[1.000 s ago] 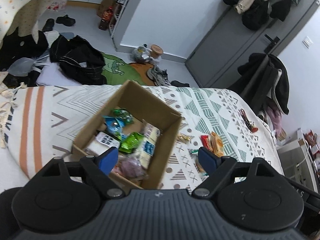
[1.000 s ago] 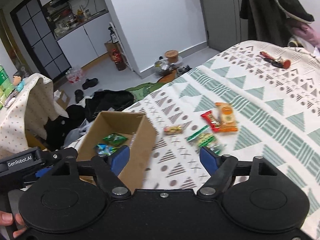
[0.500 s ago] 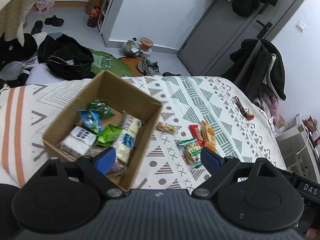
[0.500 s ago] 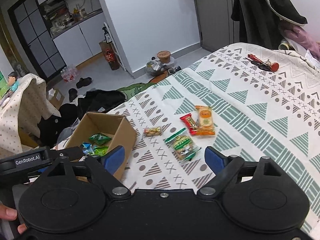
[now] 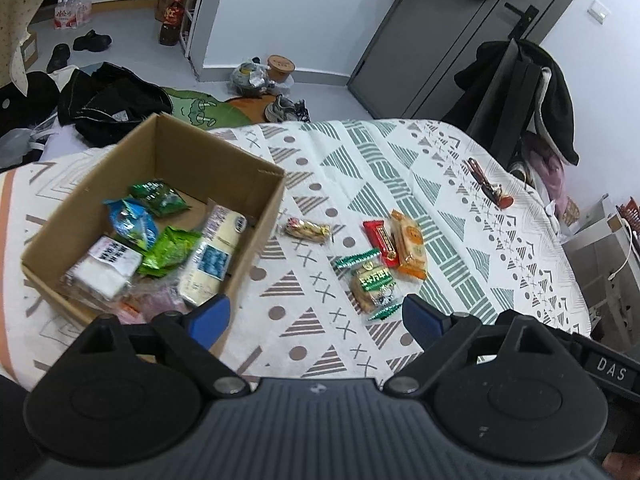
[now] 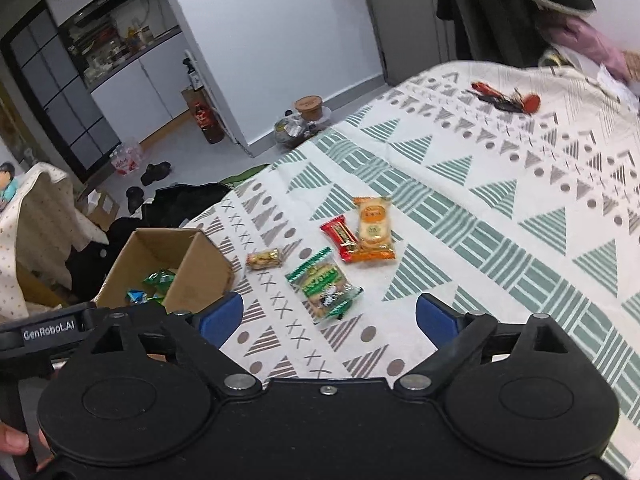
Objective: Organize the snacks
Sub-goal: 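Move both grippers back over the remaining snacks on the bed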
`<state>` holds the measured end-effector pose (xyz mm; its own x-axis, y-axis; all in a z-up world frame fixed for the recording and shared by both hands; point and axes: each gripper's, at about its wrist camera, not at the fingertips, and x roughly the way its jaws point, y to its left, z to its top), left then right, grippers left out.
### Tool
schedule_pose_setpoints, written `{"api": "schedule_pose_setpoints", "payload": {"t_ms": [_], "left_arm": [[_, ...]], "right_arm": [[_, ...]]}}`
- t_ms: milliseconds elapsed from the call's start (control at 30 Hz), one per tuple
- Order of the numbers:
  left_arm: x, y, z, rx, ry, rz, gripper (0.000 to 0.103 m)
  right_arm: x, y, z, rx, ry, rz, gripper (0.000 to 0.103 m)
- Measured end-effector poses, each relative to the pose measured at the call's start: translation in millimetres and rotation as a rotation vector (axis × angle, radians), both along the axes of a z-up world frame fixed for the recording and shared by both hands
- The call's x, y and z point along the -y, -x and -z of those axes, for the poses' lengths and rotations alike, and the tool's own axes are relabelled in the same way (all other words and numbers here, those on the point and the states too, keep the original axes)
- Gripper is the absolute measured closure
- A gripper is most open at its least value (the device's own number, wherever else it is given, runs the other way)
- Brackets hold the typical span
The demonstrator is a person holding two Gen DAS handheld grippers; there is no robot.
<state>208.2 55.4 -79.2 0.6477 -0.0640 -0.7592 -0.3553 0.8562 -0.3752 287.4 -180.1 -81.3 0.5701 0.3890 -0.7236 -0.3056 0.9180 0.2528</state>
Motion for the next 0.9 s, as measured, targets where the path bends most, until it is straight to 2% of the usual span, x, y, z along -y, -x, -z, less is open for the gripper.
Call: {"api": "schedule_pose_setpoints", "payload": {"t_ms": [167,467,900], "left_arm": [[17.5,-11.5,7.8,-0.016,-0.007,0.013,0.011],[48.1,-28.9,21.4,-0.028,-0.012,0.055,0.011],[65.8,-51.8,52.9,-0.073,0.000,0.082,0.012]], "right_arm": [[17.5,-11.1,10.4,-0.035,-0.032,0.051,0.010],[33.4,-22.7,23.0,-0.067,-0.040,0.077,0.010],[43.3,-39.4,42.6,-0.139,-0.065,0.098,0.010]]}}
